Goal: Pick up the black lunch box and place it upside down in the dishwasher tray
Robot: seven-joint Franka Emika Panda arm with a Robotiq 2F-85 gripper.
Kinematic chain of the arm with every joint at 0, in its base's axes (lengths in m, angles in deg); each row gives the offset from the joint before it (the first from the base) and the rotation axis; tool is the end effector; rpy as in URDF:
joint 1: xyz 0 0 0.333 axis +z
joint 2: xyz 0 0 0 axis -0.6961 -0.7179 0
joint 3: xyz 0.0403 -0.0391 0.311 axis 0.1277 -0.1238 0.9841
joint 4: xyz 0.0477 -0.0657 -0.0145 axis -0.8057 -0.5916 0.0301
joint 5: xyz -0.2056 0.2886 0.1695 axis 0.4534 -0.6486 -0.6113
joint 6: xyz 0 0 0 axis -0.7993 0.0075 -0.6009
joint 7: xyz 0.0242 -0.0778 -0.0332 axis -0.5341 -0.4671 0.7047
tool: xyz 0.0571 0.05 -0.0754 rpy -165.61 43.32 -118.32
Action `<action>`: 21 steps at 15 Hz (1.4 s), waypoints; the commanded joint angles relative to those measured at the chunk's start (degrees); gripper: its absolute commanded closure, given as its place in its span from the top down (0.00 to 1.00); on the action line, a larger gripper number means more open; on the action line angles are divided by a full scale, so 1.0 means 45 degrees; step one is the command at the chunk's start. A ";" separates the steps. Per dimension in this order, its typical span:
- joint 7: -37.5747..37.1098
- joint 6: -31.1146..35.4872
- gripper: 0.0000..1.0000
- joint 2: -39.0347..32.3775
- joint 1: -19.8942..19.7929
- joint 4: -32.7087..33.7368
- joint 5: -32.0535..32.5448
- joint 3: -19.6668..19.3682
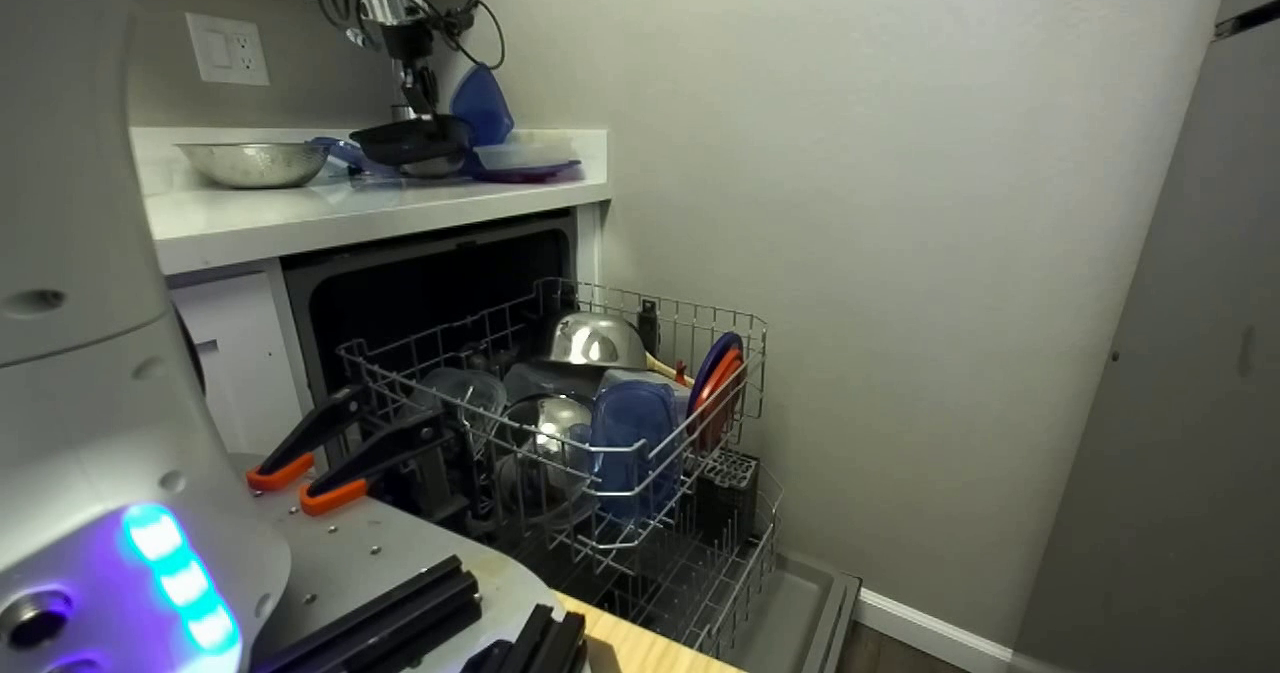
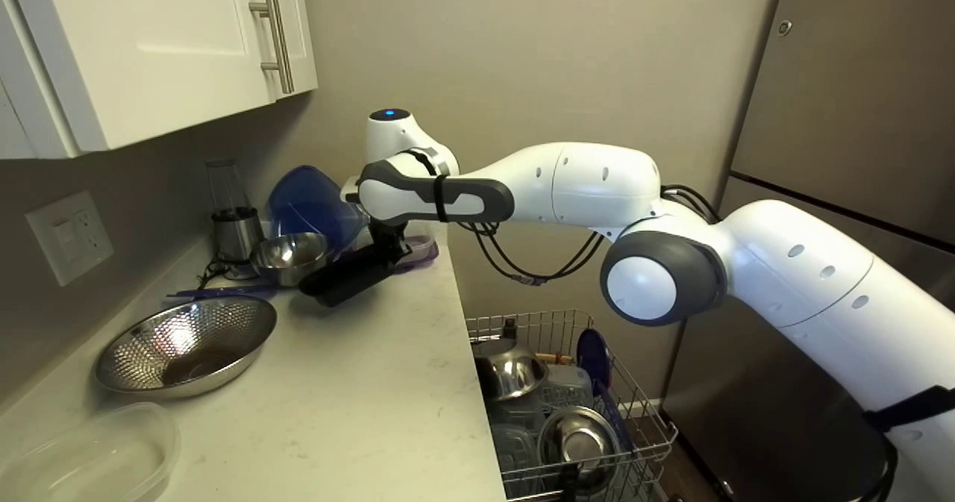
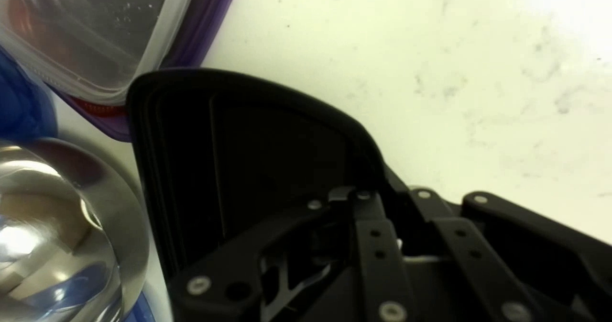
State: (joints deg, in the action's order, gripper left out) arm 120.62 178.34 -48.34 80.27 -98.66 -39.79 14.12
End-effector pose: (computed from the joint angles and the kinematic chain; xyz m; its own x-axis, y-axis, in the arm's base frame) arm 0.6503 0.4921 0.3985 -0.4578 0.8855 -0.0799 0.8409 0.4604 0.2844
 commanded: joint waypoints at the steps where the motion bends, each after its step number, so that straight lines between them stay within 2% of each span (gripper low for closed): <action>1: 0.0276 -0.1688 0.01 0.1285 -0.0166 -0.0845 0.0222 -0.0270; 7: 0.0852 -0.6504 0.01 0.2901 -0.0178 -0.1238 0.0907 -0.1321; 9: 0.1269 -0.7652 0.01 0.3188 -0.0138 -0.1415 0.1172 -0.1509; 12: 0.1488 -0.8292 0.01 0.3600 -0.0315 -0.2287 0.1121 -0.1555; 17: 0.1112 -0.8328 0.01 0.4524 -0.0830 -0.5189 0.0782 -0.1651; 21: 0.1494 -0.8134 0.01 0.5313 -0.1344 -0.7397 0.0843 -0.1614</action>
State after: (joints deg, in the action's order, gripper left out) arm 125.79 140.35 -30.95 75.65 -120.70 -35.84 6.60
